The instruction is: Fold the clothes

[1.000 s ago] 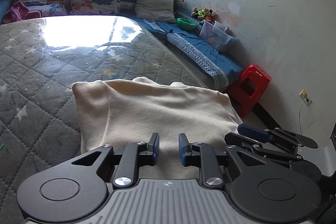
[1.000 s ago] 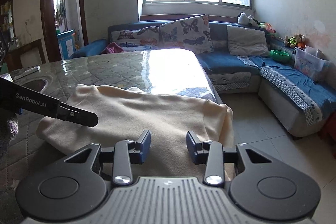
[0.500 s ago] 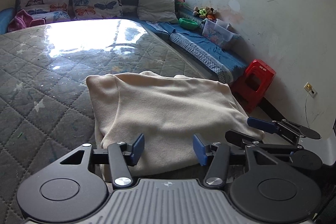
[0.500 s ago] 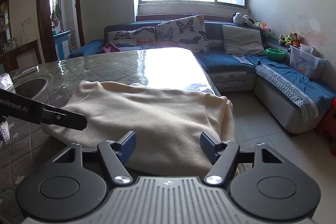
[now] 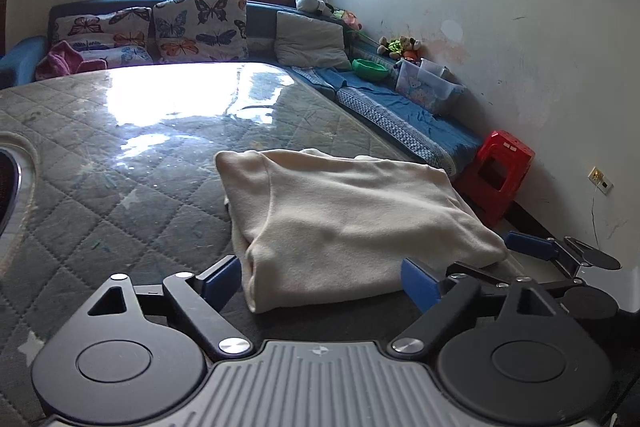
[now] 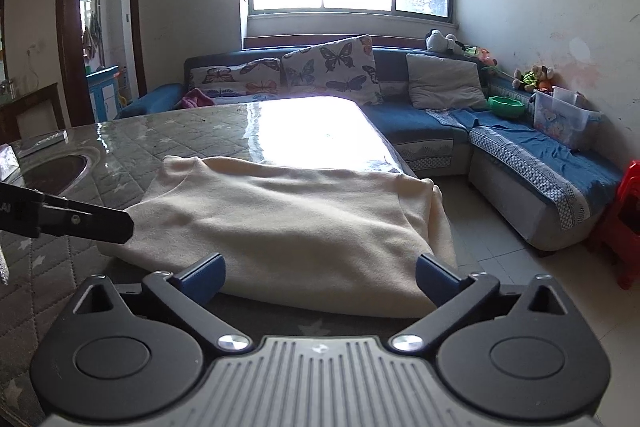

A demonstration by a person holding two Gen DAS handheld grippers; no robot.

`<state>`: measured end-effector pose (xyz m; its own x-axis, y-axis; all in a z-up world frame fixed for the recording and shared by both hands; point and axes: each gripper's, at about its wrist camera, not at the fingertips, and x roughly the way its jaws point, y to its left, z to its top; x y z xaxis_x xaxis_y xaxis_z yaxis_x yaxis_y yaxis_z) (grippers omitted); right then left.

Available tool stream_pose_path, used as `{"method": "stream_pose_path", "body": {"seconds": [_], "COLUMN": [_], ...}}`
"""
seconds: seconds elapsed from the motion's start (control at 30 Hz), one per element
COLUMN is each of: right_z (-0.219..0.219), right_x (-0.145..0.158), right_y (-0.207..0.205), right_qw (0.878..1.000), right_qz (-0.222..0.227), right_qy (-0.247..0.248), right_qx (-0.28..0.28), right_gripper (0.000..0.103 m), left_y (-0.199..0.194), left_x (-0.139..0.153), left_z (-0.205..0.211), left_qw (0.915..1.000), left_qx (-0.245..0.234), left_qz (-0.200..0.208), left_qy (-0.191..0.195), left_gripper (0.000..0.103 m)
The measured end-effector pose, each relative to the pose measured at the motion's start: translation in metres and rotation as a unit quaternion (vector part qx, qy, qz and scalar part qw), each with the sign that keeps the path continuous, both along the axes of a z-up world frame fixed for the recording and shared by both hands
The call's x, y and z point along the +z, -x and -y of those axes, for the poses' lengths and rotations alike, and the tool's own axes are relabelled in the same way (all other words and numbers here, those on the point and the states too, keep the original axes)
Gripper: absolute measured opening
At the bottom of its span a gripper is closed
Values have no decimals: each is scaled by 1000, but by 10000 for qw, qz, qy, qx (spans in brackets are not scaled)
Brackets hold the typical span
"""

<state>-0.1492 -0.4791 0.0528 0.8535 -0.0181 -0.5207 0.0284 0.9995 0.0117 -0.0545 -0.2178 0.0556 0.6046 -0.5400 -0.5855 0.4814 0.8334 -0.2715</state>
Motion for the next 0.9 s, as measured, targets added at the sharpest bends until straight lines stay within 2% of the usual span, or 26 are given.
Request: {"method": "stream_pose_path", "body": {"seconds": [0.2, 0.27, 0.9], "right_z": [-8, -9, -29], "right_x": [0, 1, 2], "right_y": [6, 8, 19], "right_qw": [9999, 9998, 9998], "right_qz": [65, 109, 108], "right_qy": [-21, -67, -34], "right_qx": [-88, -136, -172], "right_gripper": [103, 103, 103], "left_y": [5, 7, 25], "left_x": [-2, -2, -1], "left_z": [-14, -16, -35], "left_qw": [9999, 9999, 9987], "left_qx": [129, 139, 353], "left_qz": [1, 38, 332], "left_qy": [70, 84, 147], "left_gripper": [98, 103, 103]}}
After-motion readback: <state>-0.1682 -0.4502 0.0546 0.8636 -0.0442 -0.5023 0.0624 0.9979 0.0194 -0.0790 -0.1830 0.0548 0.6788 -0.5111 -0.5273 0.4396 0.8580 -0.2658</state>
